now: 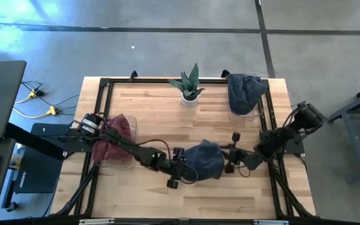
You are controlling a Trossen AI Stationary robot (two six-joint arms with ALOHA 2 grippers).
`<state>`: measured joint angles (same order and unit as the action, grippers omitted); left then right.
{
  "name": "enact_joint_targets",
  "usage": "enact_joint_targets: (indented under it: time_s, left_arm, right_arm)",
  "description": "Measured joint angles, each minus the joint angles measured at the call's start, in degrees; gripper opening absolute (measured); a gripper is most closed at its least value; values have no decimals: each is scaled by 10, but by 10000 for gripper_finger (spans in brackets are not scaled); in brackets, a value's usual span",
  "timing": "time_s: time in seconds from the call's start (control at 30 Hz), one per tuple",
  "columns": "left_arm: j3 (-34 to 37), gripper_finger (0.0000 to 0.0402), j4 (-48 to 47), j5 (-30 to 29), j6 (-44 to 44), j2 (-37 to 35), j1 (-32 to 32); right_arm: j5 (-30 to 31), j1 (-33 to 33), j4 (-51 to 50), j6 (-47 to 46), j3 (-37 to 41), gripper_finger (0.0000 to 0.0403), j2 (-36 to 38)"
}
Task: Pick & Place hat
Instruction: Put the blue cap into the right transparent bin
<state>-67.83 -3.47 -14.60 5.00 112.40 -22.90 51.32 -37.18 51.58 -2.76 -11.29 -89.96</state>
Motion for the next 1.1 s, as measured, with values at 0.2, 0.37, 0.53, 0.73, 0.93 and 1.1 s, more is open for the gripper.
enact_joint_targets:
  time_s: [0.2,0.37,0.53,0.73,0.93,1.1]
  left_arm:
    - [0,170,20,25,-7,0,0]
    - [0,170,22,24,-6,0,-2]
    - [0,170,27,23,-3,0,-5]
    - [0,170,29,23,0,0,-5]
    - [0,170,29,22,0,0,-5]
    - [0,170,30,21,0,0,-5]
  right_arm:
    - [59,5,213,176,0,7,-15]
    - [25,-3,201,137,0,23,-5]
    - [26,-12,154,36,1,50,39]
    - [-171,33,-129,-216,1,119,189]
    - [-415,94,-391,-401,1,192,312]
    - [-504,106,-338,-423,16,241,333]
